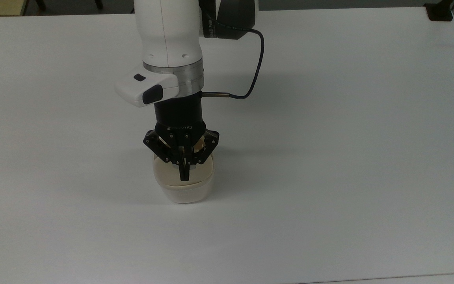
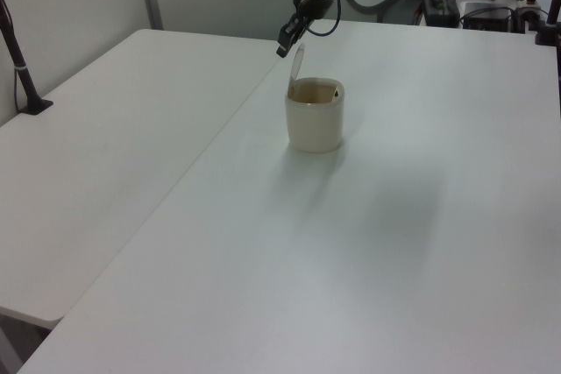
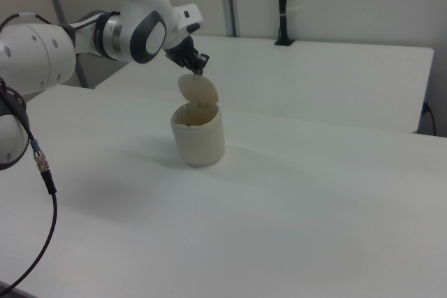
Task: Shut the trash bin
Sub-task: 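Push the raised lid down onto the bin rim with the gripper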
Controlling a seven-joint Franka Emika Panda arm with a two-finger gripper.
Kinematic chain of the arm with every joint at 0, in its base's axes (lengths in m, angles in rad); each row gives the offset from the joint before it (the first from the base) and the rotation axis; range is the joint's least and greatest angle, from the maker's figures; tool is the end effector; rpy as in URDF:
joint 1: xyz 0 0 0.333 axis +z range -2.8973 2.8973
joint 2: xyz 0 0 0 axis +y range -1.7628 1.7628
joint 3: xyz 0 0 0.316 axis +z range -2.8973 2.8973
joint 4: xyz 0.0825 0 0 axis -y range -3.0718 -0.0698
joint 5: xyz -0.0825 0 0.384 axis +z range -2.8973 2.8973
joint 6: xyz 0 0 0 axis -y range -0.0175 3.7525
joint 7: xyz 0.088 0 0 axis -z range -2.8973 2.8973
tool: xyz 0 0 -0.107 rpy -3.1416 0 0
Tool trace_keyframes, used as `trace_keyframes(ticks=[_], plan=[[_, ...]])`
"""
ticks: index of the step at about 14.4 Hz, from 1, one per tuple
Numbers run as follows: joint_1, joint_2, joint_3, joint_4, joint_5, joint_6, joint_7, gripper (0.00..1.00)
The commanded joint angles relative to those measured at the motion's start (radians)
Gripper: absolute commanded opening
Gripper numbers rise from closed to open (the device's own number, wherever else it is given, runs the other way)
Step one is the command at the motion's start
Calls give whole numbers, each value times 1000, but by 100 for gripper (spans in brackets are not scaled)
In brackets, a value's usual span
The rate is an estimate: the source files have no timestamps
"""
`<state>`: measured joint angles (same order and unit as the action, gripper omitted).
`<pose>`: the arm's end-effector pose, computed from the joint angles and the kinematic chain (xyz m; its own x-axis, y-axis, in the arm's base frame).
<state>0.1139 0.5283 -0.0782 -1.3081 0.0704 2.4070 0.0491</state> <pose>0.7532 0.0420 0.5015 0.8413 -0.0410 0.5391 -0.0134 -0.9984 -0.0551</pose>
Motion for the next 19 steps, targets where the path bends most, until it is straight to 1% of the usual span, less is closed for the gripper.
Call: trace_keyframes(ticks=[1,2,4,6,10,14,19], plan=[[18,-50,-20,-17,-14,-118,3,6],[18,-65,-18,-31,-11,-137,-5,6],[20,-109,-18,-115,-11,-173,-8,6],[17,-139,-18,-163,-9,-192,-8,5],[10,-137,-18,-174,-9,-244,-8,5],[13,-133,-18,-223,-11,-258,-22,3],[18,-84,-17,-230,-11,-253,-22,3]])
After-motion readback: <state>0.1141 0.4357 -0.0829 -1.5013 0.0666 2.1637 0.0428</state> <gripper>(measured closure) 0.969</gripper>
